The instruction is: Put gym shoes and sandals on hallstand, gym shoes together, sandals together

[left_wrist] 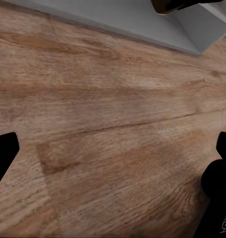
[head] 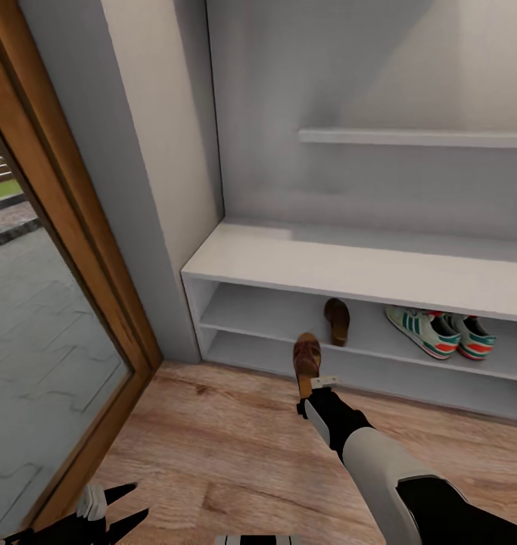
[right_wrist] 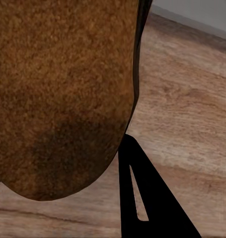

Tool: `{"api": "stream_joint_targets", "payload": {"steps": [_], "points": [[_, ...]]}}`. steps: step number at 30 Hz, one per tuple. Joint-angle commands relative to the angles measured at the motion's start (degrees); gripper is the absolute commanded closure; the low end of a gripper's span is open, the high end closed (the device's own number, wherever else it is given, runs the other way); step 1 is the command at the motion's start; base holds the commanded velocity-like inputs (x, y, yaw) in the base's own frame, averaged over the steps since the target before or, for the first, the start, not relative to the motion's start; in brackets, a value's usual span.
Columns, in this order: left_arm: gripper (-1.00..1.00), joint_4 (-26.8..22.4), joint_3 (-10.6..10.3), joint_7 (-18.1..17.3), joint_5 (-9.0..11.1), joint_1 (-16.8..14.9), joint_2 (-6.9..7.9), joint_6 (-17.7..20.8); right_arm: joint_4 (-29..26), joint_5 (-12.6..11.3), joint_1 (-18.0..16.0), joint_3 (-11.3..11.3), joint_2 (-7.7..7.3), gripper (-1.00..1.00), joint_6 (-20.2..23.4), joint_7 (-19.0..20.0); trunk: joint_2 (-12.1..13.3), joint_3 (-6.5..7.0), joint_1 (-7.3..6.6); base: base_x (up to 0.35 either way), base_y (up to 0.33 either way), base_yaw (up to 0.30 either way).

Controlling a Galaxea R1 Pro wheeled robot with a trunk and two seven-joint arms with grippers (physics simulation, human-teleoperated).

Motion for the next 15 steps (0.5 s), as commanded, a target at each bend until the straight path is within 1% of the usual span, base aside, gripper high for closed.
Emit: {"api": "stream_joint_targets", "payload": {"steps": [1,4,7,12,13,15], "points": [[-1.0,0.1,0.0,-0.2,0.1,0.0,-0.02,-0.4,-0.1,0.2,0.0,0.3,0.0,1.0,0.5,-0.2,0.0,-0.1,-0.01,0.0,0.0,0.111],[-1.0,0.1,0.0,-0.2,0.1,0.0,-0.04,-0.4,-0.1,0.2,0.0,0.2,0.0,1.0,0.5,-0.2,0.0,-0.18,-0.01,0.006,0.0,0.052],[-1.0,0.1,0.1,-0.2,0.1,0.0,-0.08,-0.4,-0.2,0.3,0.0,0.2,0.0,1.0,0.3,-0.2,0.0,-0.19,-0.01,0.165,0.0,0.002],[-1.0,0.1,0.1,-0.2,0.1,0.0,-0.18,-0.6,-0.4,0.3,0.0,0.3,0.0,1.0,0.2,-0.2,0.0,-0.19,-0.01,0.025,0.0,0.0],[-1.0,0.1,0.0,-0.1,0.0,0.2,-0.51,-0.9,-0.5,0.2,-0.1,0.0,0.0,1.0,0.2,-0.3,0.0,-0.19,-0.01,0.0,0.0,0.0],[-1.0,0.1,0.0,-0.1,0.0,0.2,-0.67,-0.9,-0.5,0.2,-0.1,0.0,0.0,1.0,0.2,-0.3,0.0,-0.19,-0.01,0.0,0.0,0.0]]}}
